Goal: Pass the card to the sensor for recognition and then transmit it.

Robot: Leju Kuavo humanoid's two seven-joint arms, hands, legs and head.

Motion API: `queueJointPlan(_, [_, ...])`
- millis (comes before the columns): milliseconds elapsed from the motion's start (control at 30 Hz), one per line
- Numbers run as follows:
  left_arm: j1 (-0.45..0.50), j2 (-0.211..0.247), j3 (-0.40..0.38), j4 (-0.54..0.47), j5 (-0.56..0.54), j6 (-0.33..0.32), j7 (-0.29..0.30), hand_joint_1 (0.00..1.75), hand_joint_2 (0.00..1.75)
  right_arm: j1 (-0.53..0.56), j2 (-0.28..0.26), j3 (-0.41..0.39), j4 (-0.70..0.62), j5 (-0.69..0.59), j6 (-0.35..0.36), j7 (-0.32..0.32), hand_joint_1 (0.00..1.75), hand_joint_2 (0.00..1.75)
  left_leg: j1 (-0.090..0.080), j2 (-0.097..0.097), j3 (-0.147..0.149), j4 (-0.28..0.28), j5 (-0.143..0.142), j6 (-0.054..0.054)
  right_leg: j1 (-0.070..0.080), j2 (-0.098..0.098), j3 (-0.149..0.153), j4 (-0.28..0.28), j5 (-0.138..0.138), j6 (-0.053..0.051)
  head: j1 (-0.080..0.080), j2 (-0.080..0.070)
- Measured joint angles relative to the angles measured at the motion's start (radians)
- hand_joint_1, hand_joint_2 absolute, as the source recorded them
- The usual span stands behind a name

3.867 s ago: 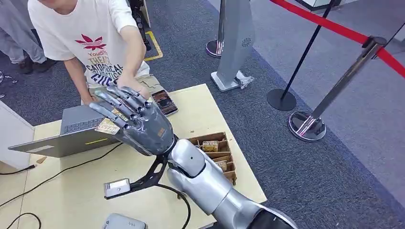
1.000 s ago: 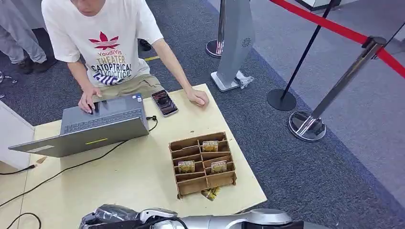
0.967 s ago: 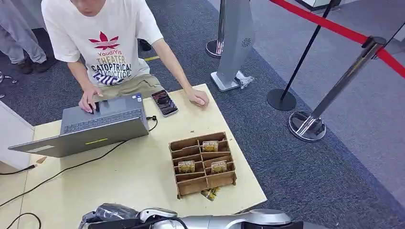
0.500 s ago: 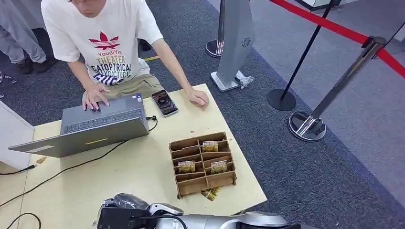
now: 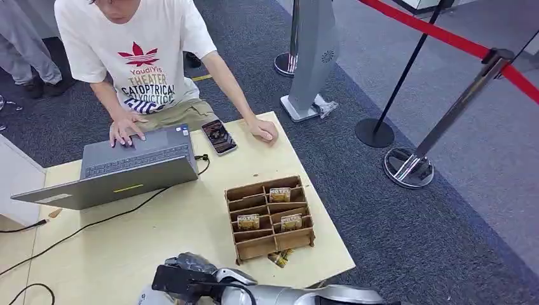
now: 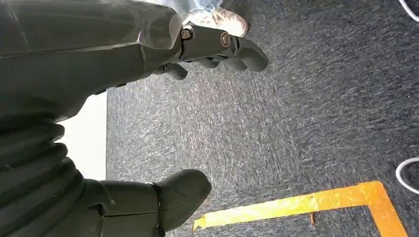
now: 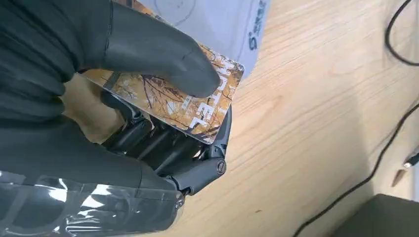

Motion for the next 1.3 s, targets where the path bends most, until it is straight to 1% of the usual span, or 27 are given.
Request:
queueJointPlan(333, [-0.005,0.0,-0.017,0.0,0.015,0.003,-0.002,0.0,1.75,0.01,-0.008,-0.053,0.045,-0.029,-0.032,-0.008,1.75,1.75,0.0,0.0,0.002,0.0,0.0,0.0,0.0,0.0,0.001,0.0,0.0,0.0,0.0,0.0])
queueJointPlan(633, [-0.005,0.0,-0.035,0.0,0.02,0.005,-0.006,0.0,1.75,0.017,-0.015,-0.076,0.055,-0.039,-0.05,-0.023,1.75,1.75,0.0,0.0,0.003,0.0,0.0,0.0,0.0,0.0,0.003,0.0,0.0,0.0,0.0,0.0])
queueJointPlan(800, [-0.005,0.0,-0.047,0.0,0.021,0.005,-0.006,0.0,1.75,0.02,-0.016,-0.084,0.053,-0.047,-0.05,-0.052,1.75,1.75,0.0,0.0,0.004,0.0,0.0,0.0,0.0,0.0,0.003,0.0,0.001,0.001,0.0,0.0])
queueJointPlan(867, [-0.005,0.0,-0.055,0.0,0.023,0.005,-0.006,0.0,1.75,0.025,-0.021,-0.086,0.032,-0.053,-0.05,-0.066,1.75,1.75,0.0,0.0,0.004,0.0,0.0,0.0,0.0,0.0,0.003,0.0,0.001,0.001,0.0,0.0])
queueJointPlan(967, [-0.005,0.0,-0.059,0.0,0.034,0.005,-0.006,0.0,1.75,0.04,-0.039,-0.089,-0.044,-0.053,-0.052,-0.083,1.75,1.75,0.0,0.0,0.003,0.0,0.0,0.0,0.0,0.0,0.003,0.0,0.001,0.0,0.0,0.0])
queueJointPlan(1033, [-0.005,0.0,-0.061,0.0,0.047,0.005,-0.006,0.0,1.75,0.05,-0.06,-0.091,-0.139,-0.05,-0.061,-0.096,1.75,1.75,0.0,0.0,0.002,0.0,0.0,0.0,0.0,0.0,0.002,0.0,0.001,0.0,0.0,0.0])
queueJointPlan(1200, [-0.002,0.003,-0.062,0.0,0.077,0.005,-0.014,0.0,1.75,0.054,-0.114,-0.108,-0.387,-0.032,-0.084,-0.092,1.75,1.75,0.0,0.0,0.002,0.0,0.0,0.0,0.0,0.0,0.002,0.0,0.001,0.0,0.0,0.0])
queueJointPlan(1300, [0.004,0.006,-0.061,0.0,0.095,0.007,-0.023,0.0,1.75,0.054,-0.139,-0.123,-0.513,-0.032,-0.089,-0.094,1.75,1.75,0.0,0.0,0.001,0.0,0.0,0.0,0.0,0.0,0.001,0.0,0.001,0.0,0.0,0.0])
